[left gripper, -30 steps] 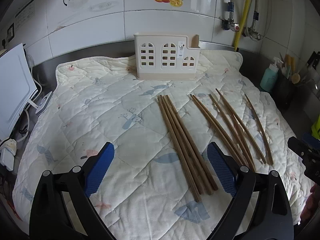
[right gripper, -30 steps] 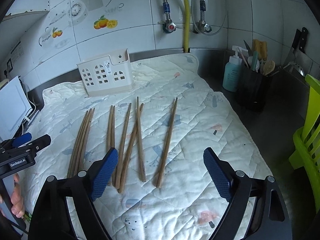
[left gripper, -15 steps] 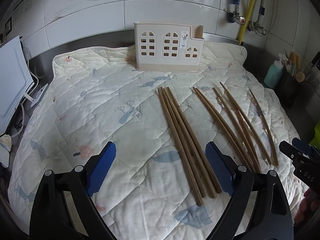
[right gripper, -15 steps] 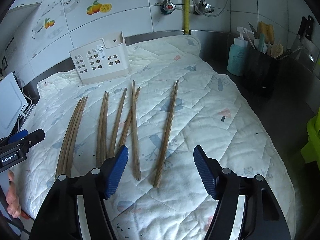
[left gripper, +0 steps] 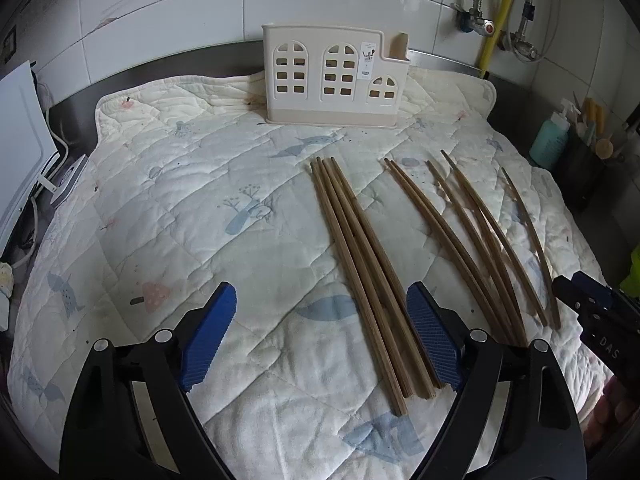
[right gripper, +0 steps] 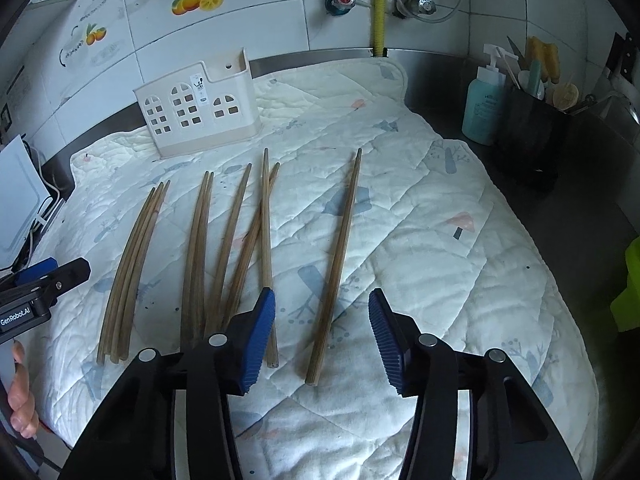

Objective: Organize utensils
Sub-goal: 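Lower the left gripper toward a chopstick while the right gripper approaches another chopstick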

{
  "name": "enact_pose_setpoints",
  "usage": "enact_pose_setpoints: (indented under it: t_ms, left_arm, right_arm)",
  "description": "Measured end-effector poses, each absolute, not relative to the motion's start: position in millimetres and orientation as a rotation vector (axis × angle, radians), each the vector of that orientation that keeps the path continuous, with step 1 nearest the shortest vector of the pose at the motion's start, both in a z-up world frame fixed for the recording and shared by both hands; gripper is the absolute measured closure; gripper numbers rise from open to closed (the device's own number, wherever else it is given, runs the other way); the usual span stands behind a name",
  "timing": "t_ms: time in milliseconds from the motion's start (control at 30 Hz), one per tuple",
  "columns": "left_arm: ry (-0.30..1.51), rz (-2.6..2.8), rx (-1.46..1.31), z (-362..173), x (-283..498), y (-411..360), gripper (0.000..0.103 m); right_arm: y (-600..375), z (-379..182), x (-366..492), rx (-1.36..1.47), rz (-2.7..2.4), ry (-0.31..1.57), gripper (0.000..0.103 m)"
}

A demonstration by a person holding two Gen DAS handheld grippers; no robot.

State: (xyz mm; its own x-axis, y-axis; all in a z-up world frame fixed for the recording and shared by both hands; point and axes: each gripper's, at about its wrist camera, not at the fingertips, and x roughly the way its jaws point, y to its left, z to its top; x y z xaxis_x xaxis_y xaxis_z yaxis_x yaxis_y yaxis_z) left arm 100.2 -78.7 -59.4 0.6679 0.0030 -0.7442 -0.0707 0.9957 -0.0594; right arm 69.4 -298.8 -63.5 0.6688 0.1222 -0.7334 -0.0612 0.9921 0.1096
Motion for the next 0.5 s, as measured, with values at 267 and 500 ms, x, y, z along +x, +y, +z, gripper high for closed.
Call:
enact_pose_setpoints:
  t_ms: [267,500]
  left_arm:
    - [0.871,0.014,-0.088,-68.4,97.5,-86.8,0.025]
    - [0.912,0.006,-0.125,-79.5,98.5,-83.6,0.042]
  right_arm:
    - [-296.0,-72.4,74.5,0.079,0.12,0.863,0.073]
    - [-296.3,-80.0,77.2,0.064,0.102,0.885,0.082]
